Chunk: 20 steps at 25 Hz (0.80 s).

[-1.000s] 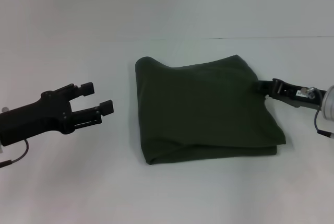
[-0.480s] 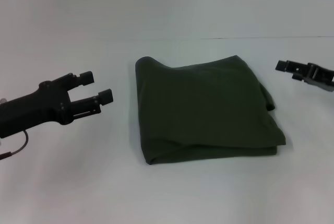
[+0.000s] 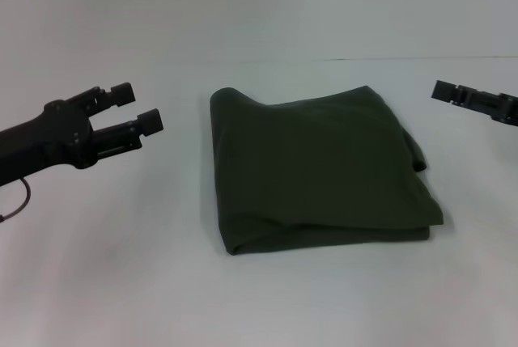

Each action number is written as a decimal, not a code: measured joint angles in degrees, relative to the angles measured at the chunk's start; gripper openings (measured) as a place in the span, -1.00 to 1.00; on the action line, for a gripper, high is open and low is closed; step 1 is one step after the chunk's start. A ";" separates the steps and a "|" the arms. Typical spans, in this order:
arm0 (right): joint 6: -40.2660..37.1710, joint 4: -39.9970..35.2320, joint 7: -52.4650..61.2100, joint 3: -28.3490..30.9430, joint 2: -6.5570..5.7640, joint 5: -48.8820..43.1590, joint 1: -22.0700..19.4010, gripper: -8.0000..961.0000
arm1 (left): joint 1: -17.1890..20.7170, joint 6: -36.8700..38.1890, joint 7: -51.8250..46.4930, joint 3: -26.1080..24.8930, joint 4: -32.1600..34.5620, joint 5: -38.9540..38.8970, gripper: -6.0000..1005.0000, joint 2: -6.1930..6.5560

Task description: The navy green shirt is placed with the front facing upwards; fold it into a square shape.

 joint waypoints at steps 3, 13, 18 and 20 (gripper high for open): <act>-2.67 0.20 -2.73 2.65 0.17 0.04 -0.37 0.93 | -0.20 0.82 0.04 0.05 0.49 -0.63 0.77 0.01; -7.65 0.41 -8.32 4.80 0.36 -0.33 -0.82 0.94 | 0.26 4.57 0.57 0.03 0.42 -1.40 0.77 -0.46; -11.13 0.48 -12.53 2.59 0.60 -0.50 -1.31 0.93 | 1.47 6.43 1.32 1.01 0.12 -0.97 0.77 -0.59; -13.06 0.42 -15.00 1.70 1.19 -0.54 -1.47 0.93 | 2.36 7.44 1.77 2.11 0.31 -0.51 0.77 -0.80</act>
